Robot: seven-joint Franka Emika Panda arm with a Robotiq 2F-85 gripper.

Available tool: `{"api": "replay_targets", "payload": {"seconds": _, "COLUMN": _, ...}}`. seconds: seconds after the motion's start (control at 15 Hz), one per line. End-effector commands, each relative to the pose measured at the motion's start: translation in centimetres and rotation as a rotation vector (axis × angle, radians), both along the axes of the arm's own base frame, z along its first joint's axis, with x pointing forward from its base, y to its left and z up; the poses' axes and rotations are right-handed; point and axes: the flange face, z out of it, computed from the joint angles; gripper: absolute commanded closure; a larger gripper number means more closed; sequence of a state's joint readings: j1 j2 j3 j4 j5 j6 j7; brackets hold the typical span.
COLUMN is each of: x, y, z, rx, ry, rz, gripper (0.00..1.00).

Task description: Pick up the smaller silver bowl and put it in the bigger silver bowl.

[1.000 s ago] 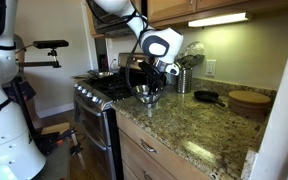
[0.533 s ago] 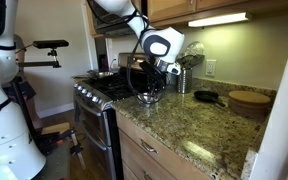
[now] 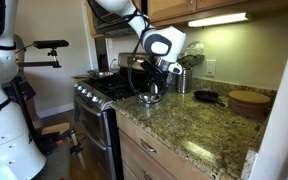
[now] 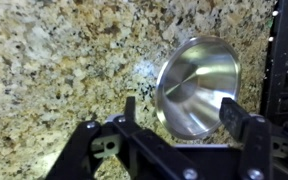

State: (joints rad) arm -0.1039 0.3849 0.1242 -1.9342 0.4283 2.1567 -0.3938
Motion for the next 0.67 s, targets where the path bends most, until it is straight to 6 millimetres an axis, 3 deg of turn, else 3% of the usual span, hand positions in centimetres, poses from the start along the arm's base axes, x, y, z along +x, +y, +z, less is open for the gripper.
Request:
{"api": "replay_targets", "payload": {"seconds": 0.0, "x": 0.11, "y": -0.57, "z": 0.68, "rx": -0.031, "ry": -0.010, "rz": -0.010, "gripper": 0.00}}
{"api": "replay_targets", "payload": {"seconds": 0.6, "x": 0.14, "y": -0.66, "z": 0.14, "rx": -0.012, "ry": -0.003, "rz": -0.003, "gripper": 0.00}}
